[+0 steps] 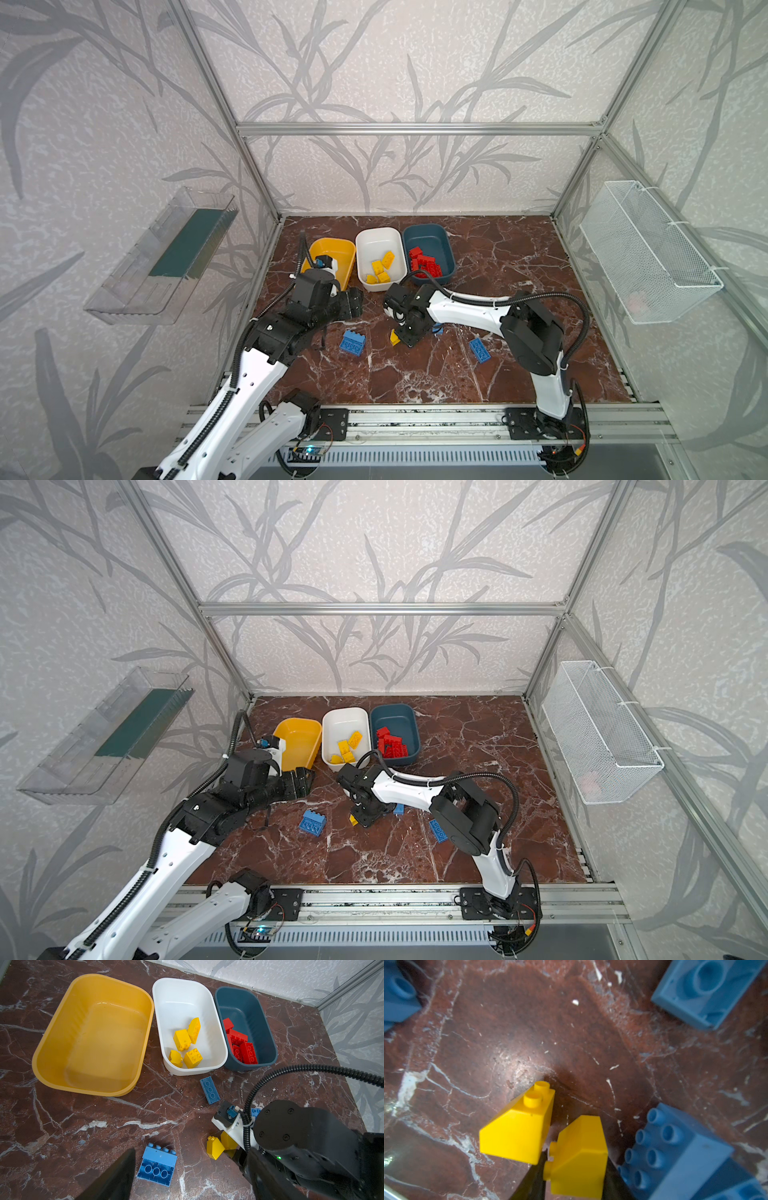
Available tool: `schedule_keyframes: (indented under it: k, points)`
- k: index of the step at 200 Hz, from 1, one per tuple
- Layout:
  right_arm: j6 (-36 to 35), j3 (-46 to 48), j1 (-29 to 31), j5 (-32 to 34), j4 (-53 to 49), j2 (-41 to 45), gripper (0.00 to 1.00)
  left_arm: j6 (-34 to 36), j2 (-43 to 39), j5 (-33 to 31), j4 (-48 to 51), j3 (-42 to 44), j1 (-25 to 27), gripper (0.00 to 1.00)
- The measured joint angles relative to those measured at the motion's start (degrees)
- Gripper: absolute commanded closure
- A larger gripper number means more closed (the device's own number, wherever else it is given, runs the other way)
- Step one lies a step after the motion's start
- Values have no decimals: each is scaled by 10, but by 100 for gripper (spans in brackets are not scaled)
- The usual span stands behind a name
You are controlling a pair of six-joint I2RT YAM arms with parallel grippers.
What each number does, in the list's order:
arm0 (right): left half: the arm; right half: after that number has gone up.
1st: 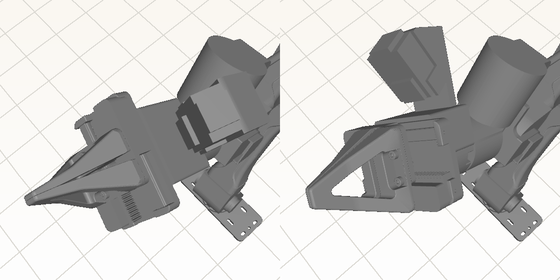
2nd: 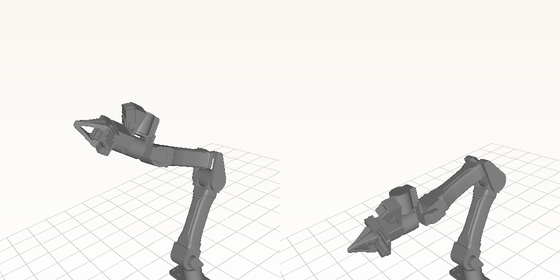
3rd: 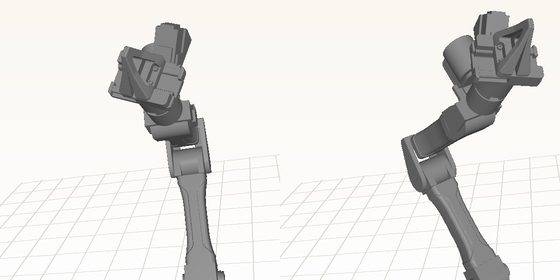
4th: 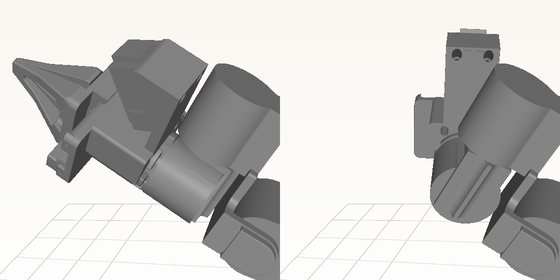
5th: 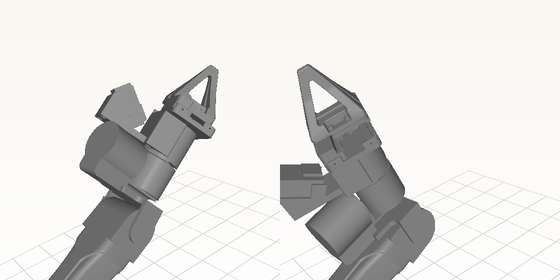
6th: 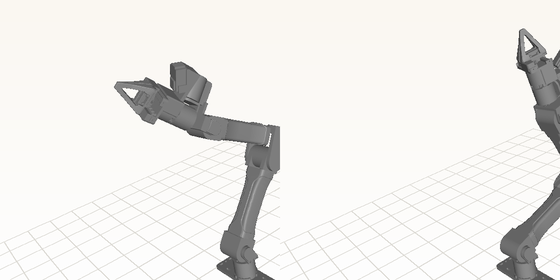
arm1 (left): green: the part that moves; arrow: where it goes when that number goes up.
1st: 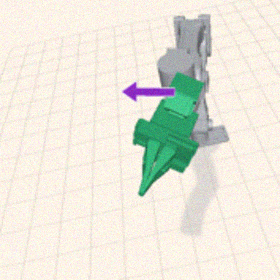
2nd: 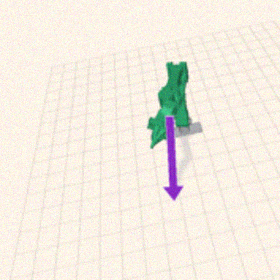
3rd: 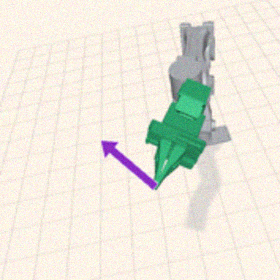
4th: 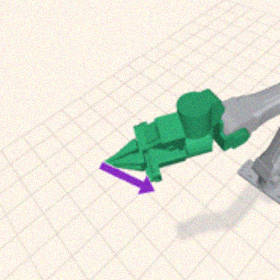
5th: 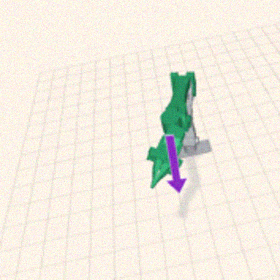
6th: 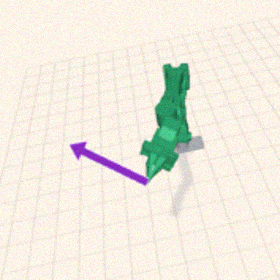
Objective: Sort the legos into containers by color
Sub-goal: 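Close the right gripper on a yellow slope brick and lift it, then carry the yellow slope brick over the white tub and open the right gripper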
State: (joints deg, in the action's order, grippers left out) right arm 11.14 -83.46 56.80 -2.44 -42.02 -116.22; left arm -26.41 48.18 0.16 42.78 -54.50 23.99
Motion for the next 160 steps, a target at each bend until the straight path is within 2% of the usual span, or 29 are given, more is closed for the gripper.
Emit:
schedule_keyframes:
  k: [59,86,108,160]
  points:
    - [0,0,0,6,-1,7,73,1,0,0,0,0,0,15]
    - [0,0,0,6,-3,31,74,3,-7,-6,0,3,0,1]
    - [-1,-5,0,8,-9,59,74,3,-27,-18,-2,6,0,1]
    - [-14,-105,-5,31,-34,65,73,-2,-84,-33,-10,18,0,1]
